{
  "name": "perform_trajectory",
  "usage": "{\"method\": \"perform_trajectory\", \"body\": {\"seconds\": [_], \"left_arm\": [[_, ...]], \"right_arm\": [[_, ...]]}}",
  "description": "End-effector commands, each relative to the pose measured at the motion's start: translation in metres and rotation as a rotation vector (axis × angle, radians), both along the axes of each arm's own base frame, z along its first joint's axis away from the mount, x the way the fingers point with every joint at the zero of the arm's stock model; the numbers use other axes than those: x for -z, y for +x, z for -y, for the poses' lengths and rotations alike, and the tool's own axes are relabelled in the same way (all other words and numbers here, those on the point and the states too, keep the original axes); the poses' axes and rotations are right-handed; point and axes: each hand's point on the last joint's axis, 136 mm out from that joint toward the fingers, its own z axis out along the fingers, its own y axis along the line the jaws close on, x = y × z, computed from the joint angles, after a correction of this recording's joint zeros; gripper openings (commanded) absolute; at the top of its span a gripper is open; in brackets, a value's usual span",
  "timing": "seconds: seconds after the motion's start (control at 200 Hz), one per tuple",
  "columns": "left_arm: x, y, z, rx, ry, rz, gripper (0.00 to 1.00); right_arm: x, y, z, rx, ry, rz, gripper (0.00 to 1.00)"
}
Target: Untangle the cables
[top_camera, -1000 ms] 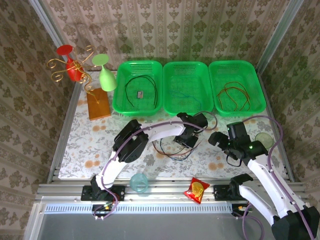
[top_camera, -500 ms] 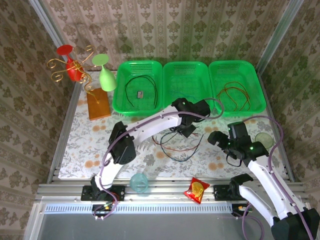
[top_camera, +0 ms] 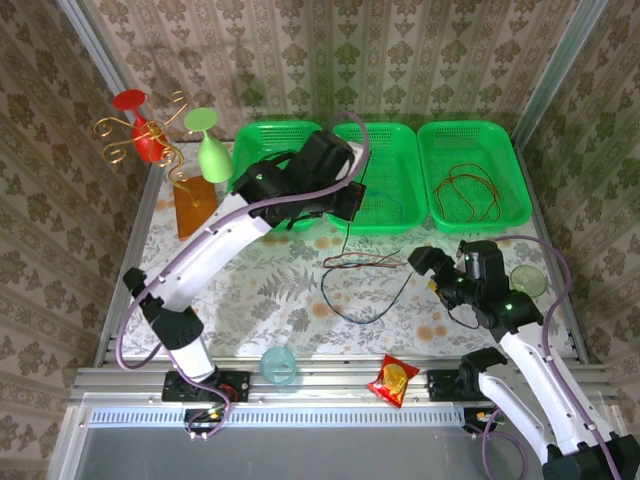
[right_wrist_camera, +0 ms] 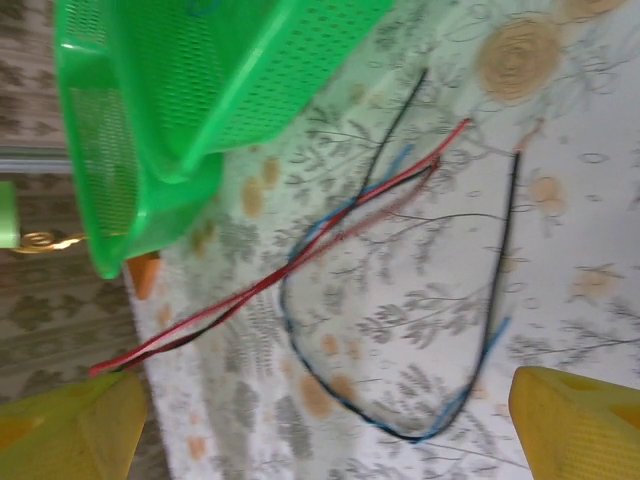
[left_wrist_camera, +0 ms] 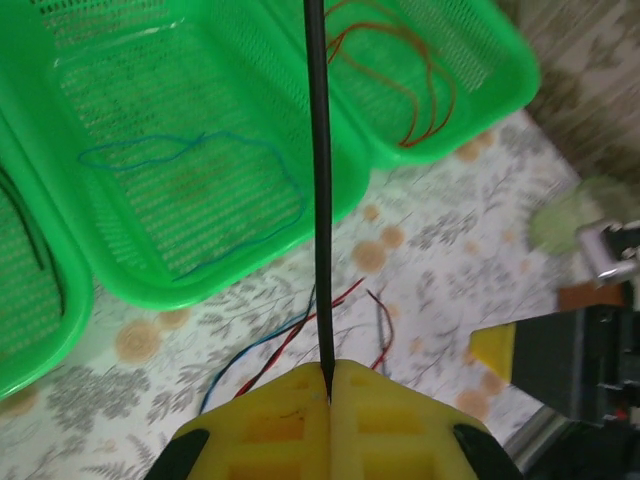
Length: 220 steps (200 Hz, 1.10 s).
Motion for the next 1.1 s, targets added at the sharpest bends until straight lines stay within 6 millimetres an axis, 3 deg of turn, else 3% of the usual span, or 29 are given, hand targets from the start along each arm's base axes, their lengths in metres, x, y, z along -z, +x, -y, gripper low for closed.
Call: {"method": "perform_trajectory", "body": {"seconds": [0.0, 0.16, 0.275, 0.535, 0.675, 0.765, 0.845, 0.885, 0.905, 0.95, 1.0, 1.095], "left_arm": [[-0.019, 0.001, 0.018, 0.017, -0.158, -0.021, 0.0], [-0.023, 0.002, 0.011, 0.009, -0.17, -0.024, 0.0], [-0.024, 0.0, 0.01, 0.016, -0.177, -0.032, 0.0], [-0.028, -0.004, 0.009, 0.016, -0.206, -0.041, 0.0], [-0.028, -0.005, 0.007, 0.011, -0.215, -0.041, 0.0], [-0.028, -0.007, 0.004, 0.007, -0.212, -0.042, 0.0], [-0.027, -0.008, -0.001, 0.001, -0.206, -0.041, 0.0], [-0.027, -0.009, -0.004, -0.005, -0.208, -0.04, 0.0], [-0.026, -0.009, -0.004, -0.006, -0.209, -0.04, 0.0], [-0.026, -0.009, -0.007, -0.013, -0.215, -0.041, 0.0], [-0.025, -0.009, -0.011, -0.02, -0.221, -0.044, 0.0], [-0.026, -0.009, -0.018, -0.035, -0.234, -0.043, 0.0]], "right_arm": [[-0.053, 0.01, -0.009, 0.05, 0.179, 0.09, 0.97], [-0.086, 0.024, -0.013, 0.099, 0.305, 0.154, 0.99], [-0.092, 0.036, -0.022, 0.148, 0.396, 0.146, 1.0], [-0.058, 0.049, -0.052, 0.209, 0.453, 0.003, 1.0], [-0.04, 0.055, -0.08, 0.182, 0.493, -0.058, 1.0], [-0.03, 0.059, -0.095, 0.163, 0.507, -0.075, 0.94], [-0.02, 0.061, -0.103, 0.162, 0.524, -0.097, 0.87], [-0.016, 0.062, -0.105, 0.168, 0.534, -0.106, 0.77], [-0.015, 0.063, -0.106, 0.169, 0.538, -0.102, 0.67], [-0.014, 0.063, -0.109, 0.165, 0.54, -0.092, 0.31], [-0.012, 0.061, -0.109, 0.163, 0.524, -0.101, 0.0], [-0.012, 0.054, -0.103, 0.164, 0.462, -0.099, 0.0]]}}
